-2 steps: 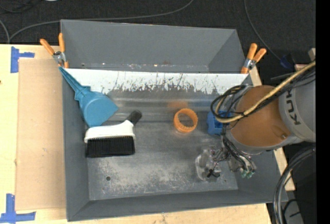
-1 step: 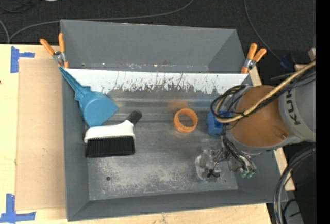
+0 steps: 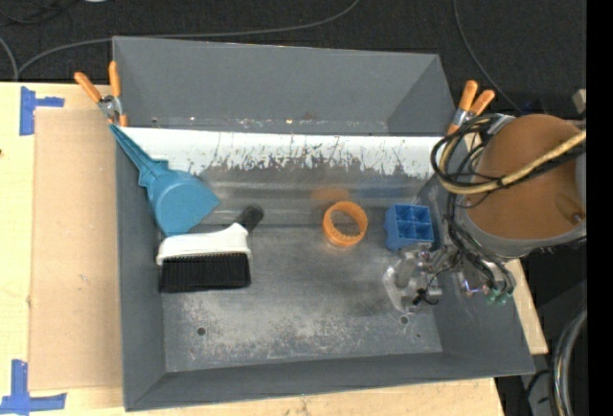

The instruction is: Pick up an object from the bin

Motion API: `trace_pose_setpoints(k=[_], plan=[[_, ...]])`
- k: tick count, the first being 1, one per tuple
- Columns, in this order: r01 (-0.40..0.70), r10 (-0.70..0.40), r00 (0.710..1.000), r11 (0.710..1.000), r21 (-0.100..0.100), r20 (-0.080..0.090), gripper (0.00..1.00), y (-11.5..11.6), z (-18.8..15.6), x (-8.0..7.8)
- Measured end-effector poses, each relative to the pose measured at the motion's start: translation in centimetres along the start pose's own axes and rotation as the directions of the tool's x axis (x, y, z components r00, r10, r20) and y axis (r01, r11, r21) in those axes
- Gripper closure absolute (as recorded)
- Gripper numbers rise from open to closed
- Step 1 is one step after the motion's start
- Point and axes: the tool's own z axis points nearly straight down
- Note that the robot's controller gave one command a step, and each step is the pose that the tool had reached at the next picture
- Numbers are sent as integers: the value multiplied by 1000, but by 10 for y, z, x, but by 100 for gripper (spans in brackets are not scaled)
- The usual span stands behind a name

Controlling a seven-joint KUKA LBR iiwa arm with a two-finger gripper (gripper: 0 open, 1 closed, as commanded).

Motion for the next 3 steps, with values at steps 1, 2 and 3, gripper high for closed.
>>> trace_pose_setpoints(k=[1,2,3], plan=[[0,0,1000,1000,-4,-21,100,4,38,4],[12,-12,1000,1000,-2,-11,100,14,-77,4],[8,-8,1000,1000,-1,-3,100,12,-99,2]])
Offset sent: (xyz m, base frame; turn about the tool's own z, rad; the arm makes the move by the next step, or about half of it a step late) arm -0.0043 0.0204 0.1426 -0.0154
